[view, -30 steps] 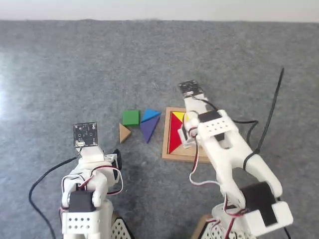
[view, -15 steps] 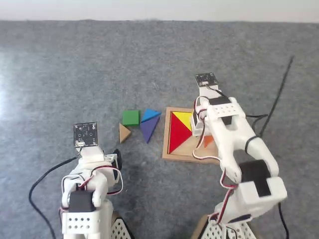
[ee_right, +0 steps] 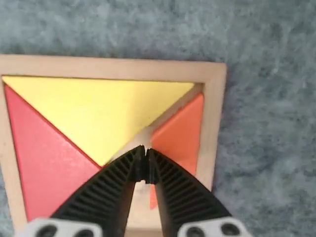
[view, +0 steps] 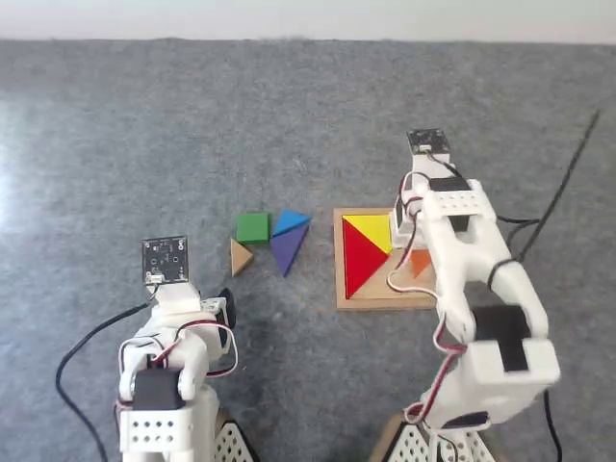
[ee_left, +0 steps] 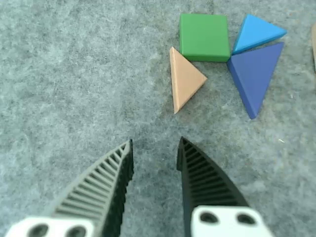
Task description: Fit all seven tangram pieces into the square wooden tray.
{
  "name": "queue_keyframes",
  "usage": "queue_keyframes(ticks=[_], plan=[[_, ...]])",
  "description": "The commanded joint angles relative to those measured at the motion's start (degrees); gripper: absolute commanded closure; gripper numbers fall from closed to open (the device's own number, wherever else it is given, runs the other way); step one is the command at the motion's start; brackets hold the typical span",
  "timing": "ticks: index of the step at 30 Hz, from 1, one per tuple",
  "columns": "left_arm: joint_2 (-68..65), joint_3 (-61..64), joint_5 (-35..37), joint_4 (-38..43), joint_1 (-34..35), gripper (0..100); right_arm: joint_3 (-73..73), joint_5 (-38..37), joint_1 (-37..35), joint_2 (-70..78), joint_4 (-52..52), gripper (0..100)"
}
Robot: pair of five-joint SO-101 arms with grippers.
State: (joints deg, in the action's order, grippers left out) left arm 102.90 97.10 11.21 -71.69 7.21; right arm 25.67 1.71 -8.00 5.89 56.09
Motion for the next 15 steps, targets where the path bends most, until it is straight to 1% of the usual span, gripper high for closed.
queue_keyframes(ticks=[1,4,10,11,15], plan=[[0.8,-0.7,0.5,-0.3,0.3,86,5.6,0.4,0.6,-11.1,-3.8,99.3],[0.8,-0.7,0.5,-0.3,0.3,86,12.0,0.4,0.9,-21.4,-5.5,99.3],[0.8,-0.7,0.5,-0.3,0.3,86,22.2,0.2,3.3,-44.5,-4.9,99.3],[0.8,-0.7,0.5,-0.3,0.3,86,23.6,-0.6,3.6,-47.7,-3.7,99.3],[0.8,-0.7,0.5,-0.3,0.3,86,30.2,-8.2,6.4,-59.2,2.5,99.3]])
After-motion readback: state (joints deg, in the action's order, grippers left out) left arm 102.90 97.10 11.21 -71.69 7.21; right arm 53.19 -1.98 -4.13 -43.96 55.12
